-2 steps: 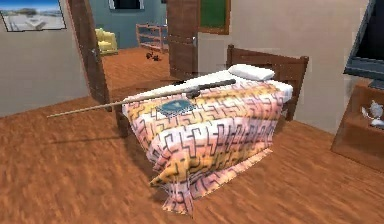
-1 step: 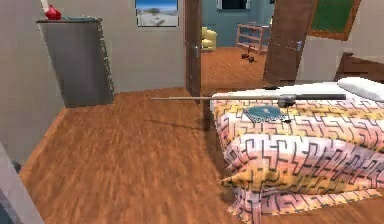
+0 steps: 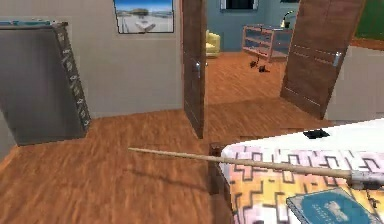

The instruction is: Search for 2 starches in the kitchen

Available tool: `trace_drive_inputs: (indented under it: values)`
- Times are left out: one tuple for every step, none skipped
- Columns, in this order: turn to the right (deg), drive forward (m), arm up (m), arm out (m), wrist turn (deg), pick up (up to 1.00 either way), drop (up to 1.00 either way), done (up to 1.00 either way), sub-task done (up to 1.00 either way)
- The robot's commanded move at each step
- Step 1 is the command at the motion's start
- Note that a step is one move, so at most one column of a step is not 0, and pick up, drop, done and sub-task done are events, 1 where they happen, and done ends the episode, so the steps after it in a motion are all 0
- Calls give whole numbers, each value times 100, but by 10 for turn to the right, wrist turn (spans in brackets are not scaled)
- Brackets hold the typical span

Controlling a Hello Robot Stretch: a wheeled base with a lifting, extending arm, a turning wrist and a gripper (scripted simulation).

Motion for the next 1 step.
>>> trace_drive_inputs:
  values:
    - [-60,0,0,0,0,0,0,0,0]
